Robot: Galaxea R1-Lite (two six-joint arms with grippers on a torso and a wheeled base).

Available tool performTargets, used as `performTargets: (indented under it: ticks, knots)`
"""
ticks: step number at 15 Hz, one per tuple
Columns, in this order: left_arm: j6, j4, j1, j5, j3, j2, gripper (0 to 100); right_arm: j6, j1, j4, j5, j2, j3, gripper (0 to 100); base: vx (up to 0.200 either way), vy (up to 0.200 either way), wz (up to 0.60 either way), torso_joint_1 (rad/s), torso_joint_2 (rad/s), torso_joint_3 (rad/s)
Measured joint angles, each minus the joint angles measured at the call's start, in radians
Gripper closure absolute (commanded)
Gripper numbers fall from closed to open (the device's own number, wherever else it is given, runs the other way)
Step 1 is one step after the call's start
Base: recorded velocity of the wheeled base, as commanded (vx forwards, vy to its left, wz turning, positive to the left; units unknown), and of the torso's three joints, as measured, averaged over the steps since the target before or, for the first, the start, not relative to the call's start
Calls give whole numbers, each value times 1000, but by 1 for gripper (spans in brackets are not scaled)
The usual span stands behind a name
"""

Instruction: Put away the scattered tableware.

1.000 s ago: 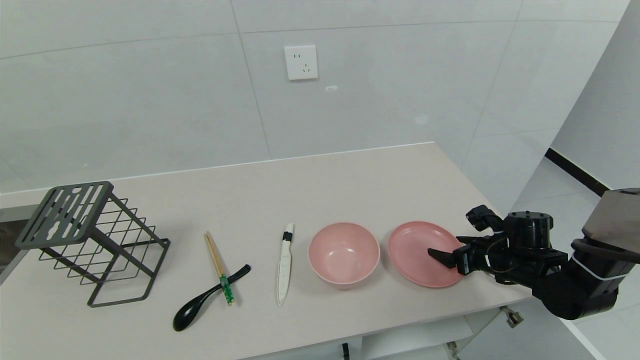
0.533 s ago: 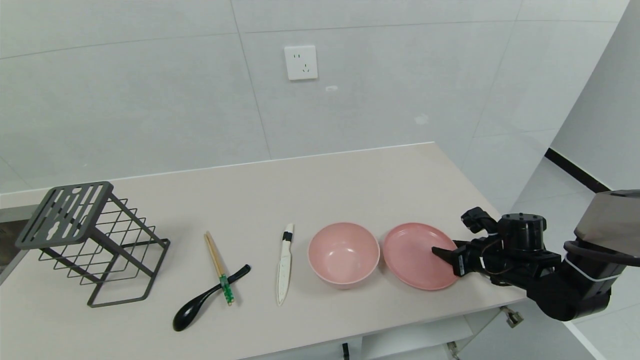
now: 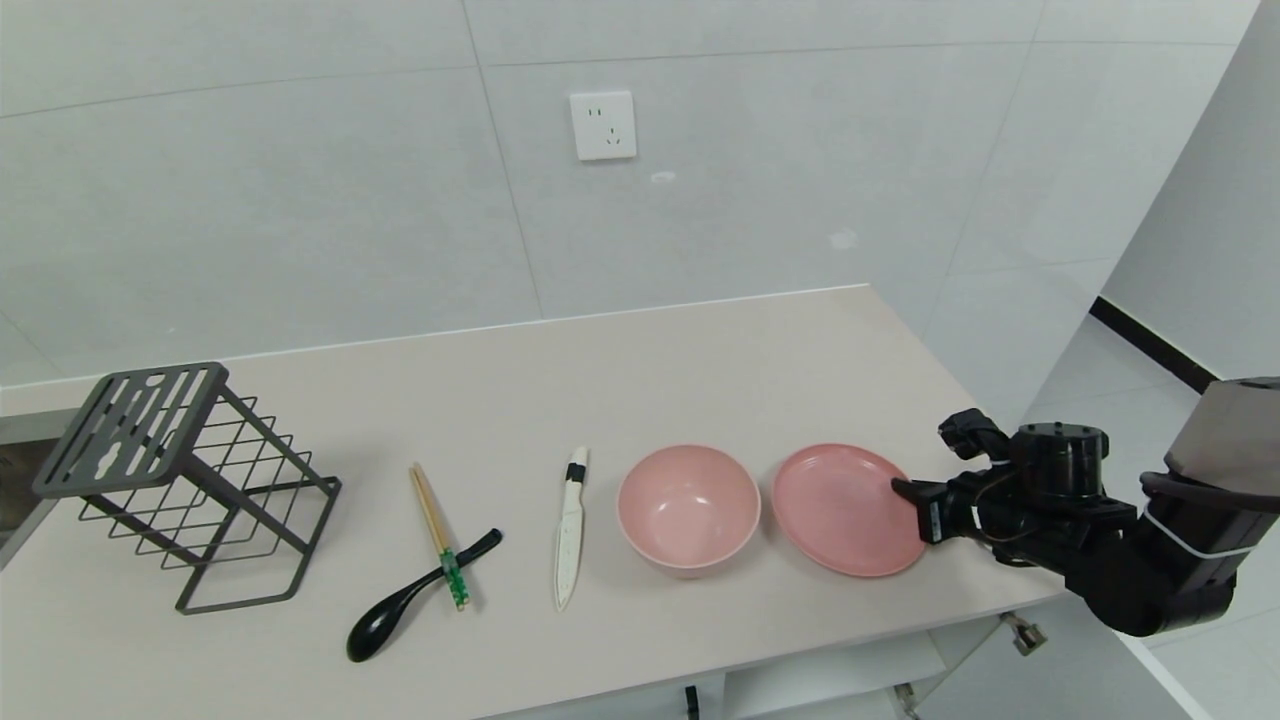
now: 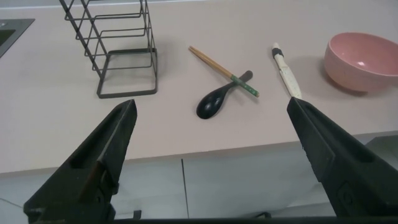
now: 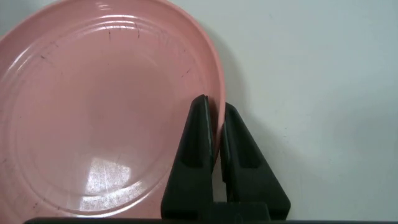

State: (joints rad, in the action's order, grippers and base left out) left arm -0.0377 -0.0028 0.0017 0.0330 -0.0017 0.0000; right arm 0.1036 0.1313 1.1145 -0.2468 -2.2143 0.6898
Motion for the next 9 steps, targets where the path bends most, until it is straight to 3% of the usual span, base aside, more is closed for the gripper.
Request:
performTargets:
  ticks: [6,9]
  knots:
    - [3,0,0,0,0,0,0,12,4,3,-18,204,-8,100,0,0,0,0,0,0]
    - [3,0,1,0,0,0,0,14,8,22,-39,334,-79,100,0,0,0,0,0,0]
